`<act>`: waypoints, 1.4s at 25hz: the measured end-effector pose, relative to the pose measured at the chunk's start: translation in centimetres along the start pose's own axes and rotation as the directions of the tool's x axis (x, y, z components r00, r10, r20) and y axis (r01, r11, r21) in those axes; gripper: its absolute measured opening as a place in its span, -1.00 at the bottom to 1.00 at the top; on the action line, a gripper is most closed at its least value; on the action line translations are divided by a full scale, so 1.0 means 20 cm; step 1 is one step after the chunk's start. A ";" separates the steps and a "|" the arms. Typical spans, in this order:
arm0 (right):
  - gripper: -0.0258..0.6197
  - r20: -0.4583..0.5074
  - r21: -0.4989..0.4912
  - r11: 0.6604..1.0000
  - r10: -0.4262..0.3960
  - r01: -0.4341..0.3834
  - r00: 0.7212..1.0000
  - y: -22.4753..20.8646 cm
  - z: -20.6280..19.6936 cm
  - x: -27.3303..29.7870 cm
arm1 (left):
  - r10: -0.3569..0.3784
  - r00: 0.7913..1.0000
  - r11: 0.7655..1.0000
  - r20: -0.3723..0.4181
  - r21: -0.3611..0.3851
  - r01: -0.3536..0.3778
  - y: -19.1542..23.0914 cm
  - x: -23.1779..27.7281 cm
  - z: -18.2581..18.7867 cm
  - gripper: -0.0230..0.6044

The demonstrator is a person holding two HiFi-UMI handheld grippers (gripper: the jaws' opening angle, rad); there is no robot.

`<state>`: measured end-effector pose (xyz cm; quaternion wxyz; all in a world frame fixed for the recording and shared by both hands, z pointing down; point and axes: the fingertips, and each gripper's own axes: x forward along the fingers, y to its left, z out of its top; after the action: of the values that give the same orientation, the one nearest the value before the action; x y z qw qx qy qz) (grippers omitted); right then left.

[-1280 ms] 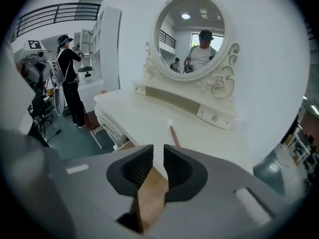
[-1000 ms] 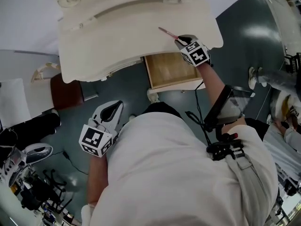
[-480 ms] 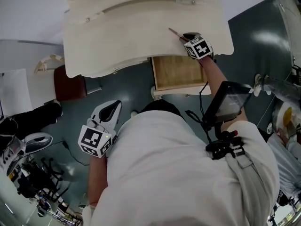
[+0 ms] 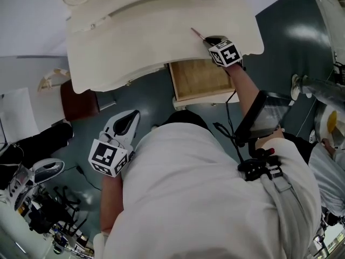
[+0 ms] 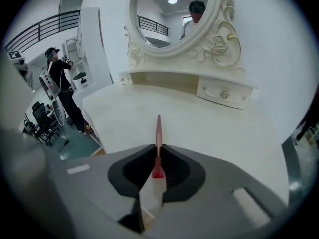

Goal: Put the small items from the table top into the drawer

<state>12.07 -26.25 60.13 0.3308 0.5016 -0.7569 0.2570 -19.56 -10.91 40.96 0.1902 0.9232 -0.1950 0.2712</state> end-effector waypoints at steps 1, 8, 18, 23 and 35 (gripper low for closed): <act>-0.78 0.004 0.010 1.000 0.001 -0.001 1.000 0.01 -0.01 -0.02 | -0.007 1.000 1.000 -0.001 0.005 0.007 0.00 0.01 0.00 -0.93; -0.78 0.012 0.045 0.999 0.024 -0.025 1.000 0.12 -0.16 -0.14 | -0.074 0.997 0.996 -0.012 0.054 0.075 -0.02 0.09 0.00 -0.93; -0.78 -0.060 0.044 0.994 0.102 -0.099 0.993 0.43 -0.47 -0.33 | -0.138 0.990 0.985 -0.016 0.100 0.139 -0.12 0.07 0.00 -0.93; -0.78 -0.121 0.033 0.993 0.115 -0.112 0.986 0.48 -0.61 -0.29 | -0.145 0.989 0.985 -0.025 0.094 0.147 -0.16 0.07 -0.03 -0.93; -0.78 -0.288 -0.076 0.988 0.108 -0.135 0.952 0.32 -0.73 0.13 | -0.037 0.999 0.998 -0.027 0.040 0.038 -0.08 0.03 -0.04 -0.93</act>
<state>8.86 -14.93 71.17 0.4425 0.3959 -0.7426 0.3098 -18.67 -9.37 41.51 0.1790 0.9267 -0.1695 0.2838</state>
